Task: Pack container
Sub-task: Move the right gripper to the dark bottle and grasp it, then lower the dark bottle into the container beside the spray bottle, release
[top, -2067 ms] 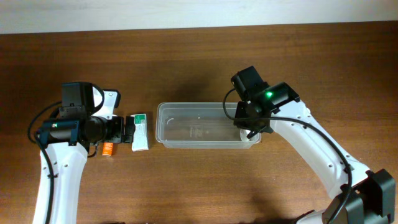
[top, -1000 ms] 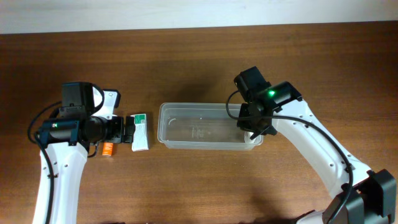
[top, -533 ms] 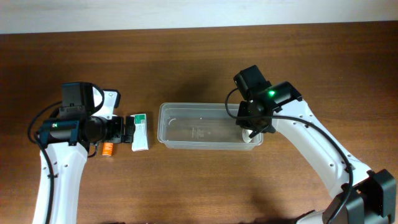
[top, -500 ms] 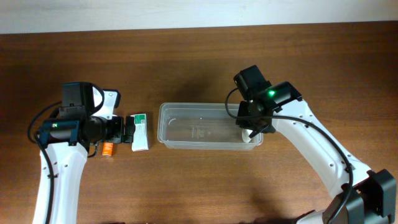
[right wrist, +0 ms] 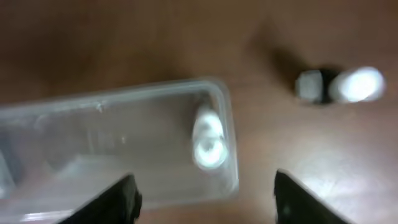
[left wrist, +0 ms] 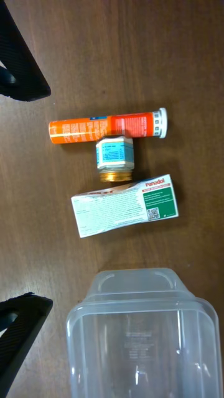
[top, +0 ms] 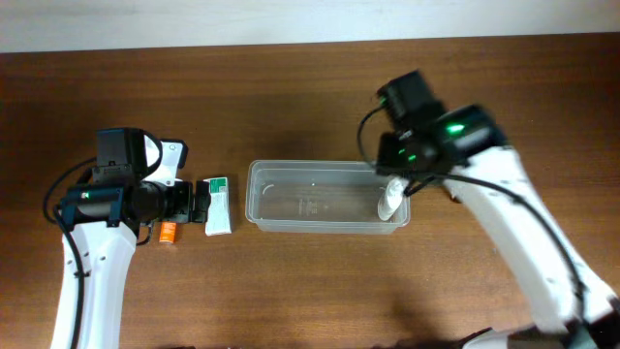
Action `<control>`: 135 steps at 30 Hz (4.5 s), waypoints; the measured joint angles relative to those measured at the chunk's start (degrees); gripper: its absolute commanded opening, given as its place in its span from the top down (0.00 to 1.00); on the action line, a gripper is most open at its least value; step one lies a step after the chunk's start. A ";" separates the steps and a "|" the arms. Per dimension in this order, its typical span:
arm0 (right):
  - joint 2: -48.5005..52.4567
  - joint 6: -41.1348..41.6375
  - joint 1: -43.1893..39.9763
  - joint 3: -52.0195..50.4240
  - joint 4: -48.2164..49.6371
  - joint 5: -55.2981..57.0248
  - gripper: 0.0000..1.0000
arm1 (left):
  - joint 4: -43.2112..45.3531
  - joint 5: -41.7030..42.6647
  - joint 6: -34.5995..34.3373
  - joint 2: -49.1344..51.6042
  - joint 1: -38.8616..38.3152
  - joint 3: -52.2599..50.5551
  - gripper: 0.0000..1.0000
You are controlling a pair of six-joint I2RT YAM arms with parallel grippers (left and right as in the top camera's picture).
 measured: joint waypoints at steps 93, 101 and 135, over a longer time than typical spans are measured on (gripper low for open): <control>9.55 4.90 10.69 8.94 -8.11 -2.21 0.96 | 0.04 0.00 0.02 0.00 0.02 0.00 0.00; 19.63 8.15 10.40 7.72 -6.54 0.35 0.96 | 0.07 -0.02 0.02 0.00 0.00 0.00 0.00; 21.55 9.01 8.26 3.43 -4.57 -2.82 0.65 | 0.07 0.00 0.02 0.00 0.00 0.00 0.00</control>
